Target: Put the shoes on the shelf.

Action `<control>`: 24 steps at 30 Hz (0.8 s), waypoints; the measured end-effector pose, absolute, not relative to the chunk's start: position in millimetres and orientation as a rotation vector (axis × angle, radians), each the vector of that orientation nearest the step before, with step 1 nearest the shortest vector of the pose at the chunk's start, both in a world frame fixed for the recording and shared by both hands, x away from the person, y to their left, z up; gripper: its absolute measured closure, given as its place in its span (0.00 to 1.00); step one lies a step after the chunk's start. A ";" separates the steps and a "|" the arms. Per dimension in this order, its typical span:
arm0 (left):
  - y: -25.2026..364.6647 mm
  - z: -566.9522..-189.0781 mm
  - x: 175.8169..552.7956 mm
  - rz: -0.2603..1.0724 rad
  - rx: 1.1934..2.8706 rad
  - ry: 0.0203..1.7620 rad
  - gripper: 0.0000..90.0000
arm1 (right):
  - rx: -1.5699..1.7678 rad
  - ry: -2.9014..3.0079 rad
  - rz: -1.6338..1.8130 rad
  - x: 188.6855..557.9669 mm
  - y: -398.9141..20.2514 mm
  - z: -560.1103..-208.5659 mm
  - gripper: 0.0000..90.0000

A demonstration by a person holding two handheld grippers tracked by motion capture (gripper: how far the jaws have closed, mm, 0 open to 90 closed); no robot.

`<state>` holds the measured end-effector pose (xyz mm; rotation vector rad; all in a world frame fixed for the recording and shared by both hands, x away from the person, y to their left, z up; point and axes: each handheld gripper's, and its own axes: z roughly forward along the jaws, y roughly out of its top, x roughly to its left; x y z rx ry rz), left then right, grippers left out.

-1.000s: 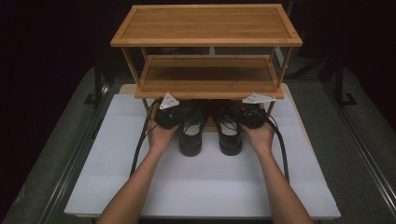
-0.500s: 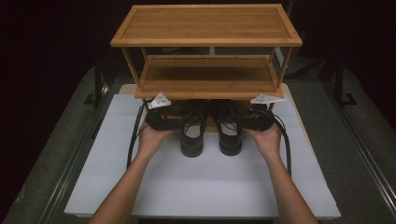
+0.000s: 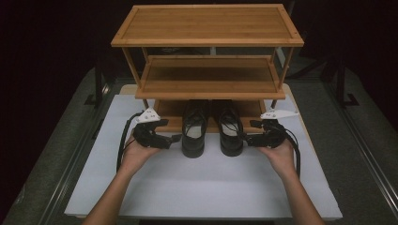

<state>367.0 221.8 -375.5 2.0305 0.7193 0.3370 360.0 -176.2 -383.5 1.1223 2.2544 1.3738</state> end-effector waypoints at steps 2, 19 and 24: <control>222.9 -381.2 364.3 0.339 2.035 0.718 0.16 | 1.125 2.274 1.364 356.8 -178.1 -387.8 0.21; 198.3 -437.9 372.2 0.294 2.160 0.708 0.02 | 1.109 2.373 1.274 354.1 -169.8 -437.2 0.10; 187.1 -447.4 376.2 0.266 2.171 0.681 0.02 | 1.094 2.412 1.237 359.1 -161.3 -448.5 0.10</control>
